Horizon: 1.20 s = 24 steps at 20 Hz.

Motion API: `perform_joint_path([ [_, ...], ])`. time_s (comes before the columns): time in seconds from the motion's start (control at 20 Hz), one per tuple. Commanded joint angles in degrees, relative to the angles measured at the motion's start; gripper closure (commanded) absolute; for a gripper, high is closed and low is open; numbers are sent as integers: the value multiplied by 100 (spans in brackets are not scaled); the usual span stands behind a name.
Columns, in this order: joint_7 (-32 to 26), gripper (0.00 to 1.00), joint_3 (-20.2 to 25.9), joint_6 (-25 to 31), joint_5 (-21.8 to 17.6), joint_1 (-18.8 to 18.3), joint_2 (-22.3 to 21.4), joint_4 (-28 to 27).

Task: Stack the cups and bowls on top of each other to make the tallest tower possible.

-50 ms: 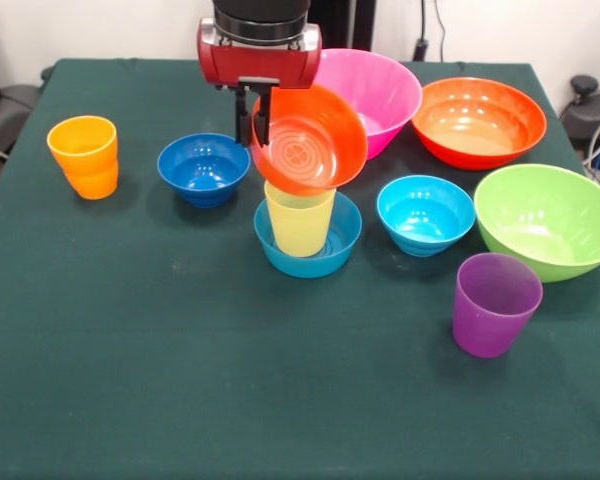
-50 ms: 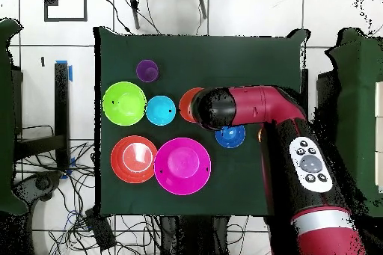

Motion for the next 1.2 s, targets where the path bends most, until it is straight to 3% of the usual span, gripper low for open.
perform_joint_path([
  [0.05,420,100,-123,-331,-173,241,339,-132],
  [1.2,242,100,-154,-236,-68,255,369,-213],
])
